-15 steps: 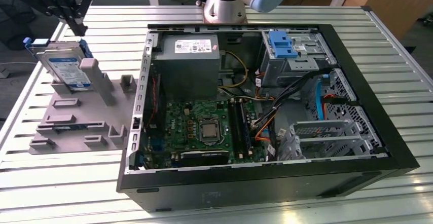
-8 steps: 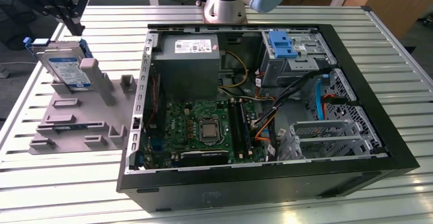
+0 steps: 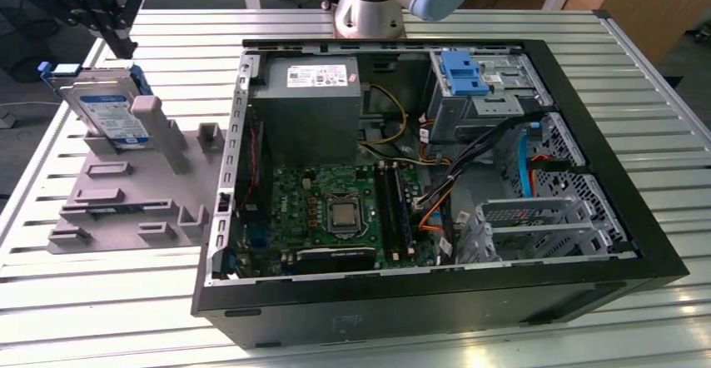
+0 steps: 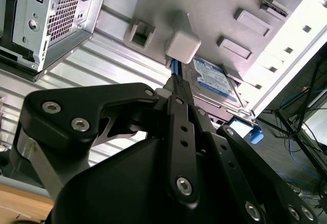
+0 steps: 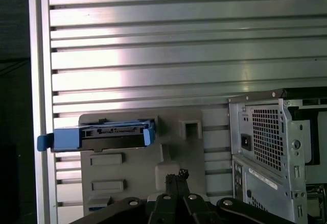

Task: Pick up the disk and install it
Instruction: 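Reach for the disk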

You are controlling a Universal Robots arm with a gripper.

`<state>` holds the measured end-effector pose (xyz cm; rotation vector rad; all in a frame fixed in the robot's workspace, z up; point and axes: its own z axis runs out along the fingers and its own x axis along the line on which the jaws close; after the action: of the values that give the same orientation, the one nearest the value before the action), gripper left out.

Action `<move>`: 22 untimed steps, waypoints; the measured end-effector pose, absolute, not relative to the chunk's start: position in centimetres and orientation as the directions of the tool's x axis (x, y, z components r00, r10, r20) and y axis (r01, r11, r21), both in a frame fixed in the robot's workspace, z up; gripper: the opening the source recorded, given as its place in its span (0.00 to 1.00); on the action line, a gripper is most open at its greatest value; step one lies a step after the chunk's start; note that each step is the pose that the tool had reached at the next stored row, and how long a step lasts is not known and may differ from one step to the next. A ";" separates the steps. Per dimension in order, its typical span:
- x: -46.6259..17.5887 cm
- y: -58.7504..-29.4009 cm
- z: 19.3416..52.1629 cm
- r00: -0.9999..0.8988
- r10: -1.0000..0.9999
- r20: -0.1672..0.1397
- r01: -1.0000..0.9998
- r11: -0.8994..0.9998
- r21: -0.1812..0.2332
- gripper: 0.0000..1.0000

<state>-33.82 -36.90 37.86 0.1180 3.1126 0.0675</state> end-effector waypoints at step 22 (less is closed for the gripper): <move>-35.1 -36.6 37.8 -0.997 0.076 -0.024 0.075 0.996 0.044 0.11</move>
<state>-35.11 -36.61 37.78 0.1180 3.1125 0.0676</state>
